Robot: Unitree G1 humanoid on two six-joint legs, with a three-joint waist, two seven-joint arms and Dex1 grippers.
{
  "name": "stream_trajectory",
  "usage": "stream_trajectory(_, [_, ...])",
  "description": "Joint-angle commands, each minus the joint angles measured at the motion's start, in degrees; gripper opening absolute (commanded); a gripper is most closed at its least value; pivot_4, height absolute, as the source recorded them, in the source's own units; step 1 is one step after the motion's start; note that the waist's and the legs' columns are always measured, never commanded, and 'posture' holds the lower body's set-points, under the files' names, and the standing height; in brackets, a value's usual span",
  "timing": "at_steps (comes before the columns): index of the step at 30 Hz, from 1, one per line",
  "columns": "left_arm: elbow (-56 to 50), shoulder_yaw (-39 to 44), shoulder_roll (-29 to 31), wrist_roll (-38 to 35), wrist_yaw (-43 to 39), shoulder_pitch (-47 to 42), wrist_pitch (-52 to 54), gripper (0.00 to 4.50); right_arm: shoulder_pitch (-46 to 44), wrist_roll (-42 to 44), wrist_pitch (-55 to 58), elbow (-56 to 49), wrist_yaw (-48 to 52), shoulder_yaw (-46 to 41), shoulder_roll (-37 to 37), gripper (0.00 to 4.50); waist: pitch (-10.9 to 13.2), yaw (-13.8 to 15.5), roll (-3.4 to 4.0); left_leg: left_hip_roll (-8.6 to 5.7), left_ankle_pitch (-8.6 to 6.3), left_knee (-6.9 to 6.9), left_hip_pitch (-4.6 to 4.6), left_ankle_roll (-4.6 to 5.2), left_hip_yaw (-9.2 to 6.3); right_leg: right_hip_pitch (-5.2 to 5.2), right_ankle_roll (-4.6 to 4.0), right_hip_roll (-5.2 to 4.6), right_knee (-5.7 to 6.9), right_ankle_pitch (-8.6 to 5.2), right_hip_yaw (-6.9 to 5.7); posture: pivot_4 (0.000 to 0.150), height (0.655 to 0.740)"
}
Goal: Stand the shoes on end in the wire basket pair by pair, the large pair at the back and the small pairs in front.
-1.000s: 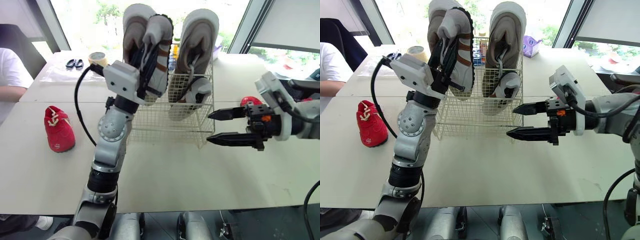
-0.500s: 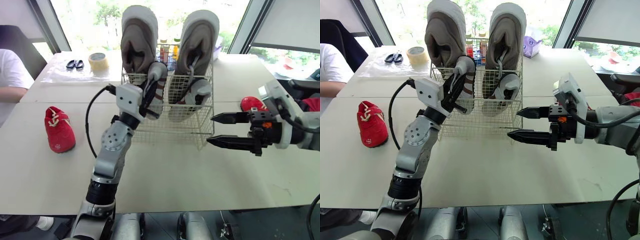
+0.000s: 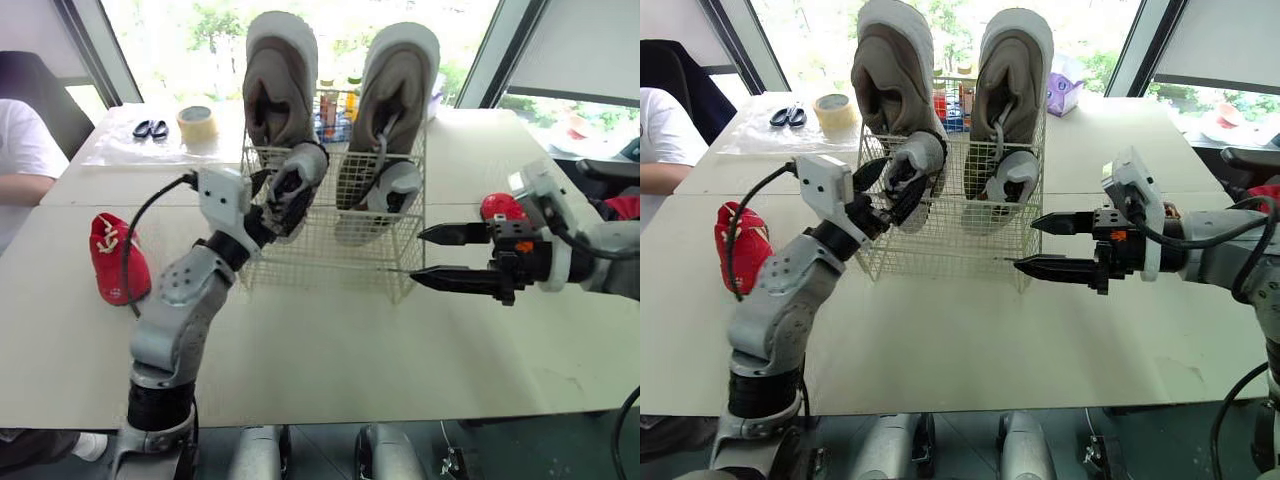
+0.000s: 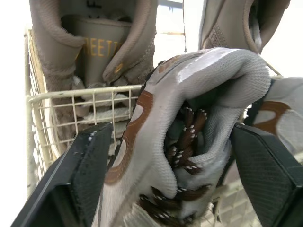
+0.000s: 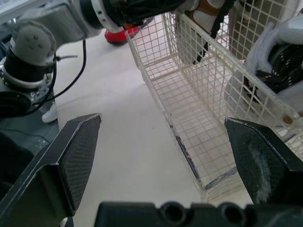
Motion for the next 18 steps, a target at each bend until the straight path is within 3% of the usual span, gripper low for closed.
stream_trajectory(1, [-5.57, 5.13, 1.60, -10.96, -0.61, -0.49, 7.00, 4.00, -1.18, -1.42, -2.06, 0.51, 1.71, -0.04, -0.92, 4.50, 0.00, 0.10, 0.00, 0.00, 0.00, 0.01, 0.00, 0.00, -0.01, 0.00, 0.00, 0.00, 0.00, 0.00, 0.00, 0.150, 0.6675])
stream_trajectory(5, [-6.80, 10.65, 4.17, -23.57, -0.79, -0.46, 13.32, 4.00, -0.91, -2.38, -2.67, 0.83, 2.57, 0.44, -0.89, 4.50, 0.00, 0.02, 0.00, 0.00, 0.01, 0.01, 0.01, -0.01, -0.06, 0.04, 0.00, 0.00, -0.01, 0.00, 0.00, 0.150, 0.6675])
stream_trajectory(10, [-2.91, 20.20, 13.83, -45.43, -5.73, 2.84, 19.19, 4.00, -0.75, -4.43, -3.39, 2.07, 3.09, 0.76, -0.95, 4.50, 0.01, -0.10, 0.01, 0.02, 0.03, 0.00, 0.05, -0.05, -0.07, 0.05, -0.01, 0.00, -0.01, -0.01, 0.00, 0.150, 0.6675])
stream_trajectory(12, [0.68, 23.08, 17.52, -50.46, -5.59, 2.61, 19.77, 4.50, -0.94, -5.31, -3.76, 3.21, 3.17, 0.28, -1.15, 4.50, 0.01, -0.06, 0.03, 0.02, 0.05, -0.01, 0.06, -0.08, -0.09, 0.05, -0.02, 0.03, 0.01, -0.01, -0.01, 0.150, 0.6675])
stream_trajectory(14, [2.09, 23.94, 21.53, -52.92, -6.42, 2.40, 20.39, 4.50, -0.22, -6.43, -3.86, 4.73, 3.17, -1.12, -2.31, 4.50, 0.01, 0.10, 0.03, 0.01, 0.05, -0.01, 0.09, -0.09, -0.09, 0.08, -0.02, 0.03, 0.02, -0.01, -0.01, 0.150, 0.6675])
stream_trajectory(18, [0.13, 21.62, 28.27, -49.51, -8.76, 3.89, 20.35, 4.50, 6.98, -9.62, -4.57, 9.05, 3.46, -6.18, -4.49, 4.50, 0.01, 0.29, 0.01, -0.04, 0.02, 0.00, 0.07, -0.04, -0.12, 0.28, -0.02, 0.00, -0.21, -0.02, -0.09, 0.150, 0.6675])
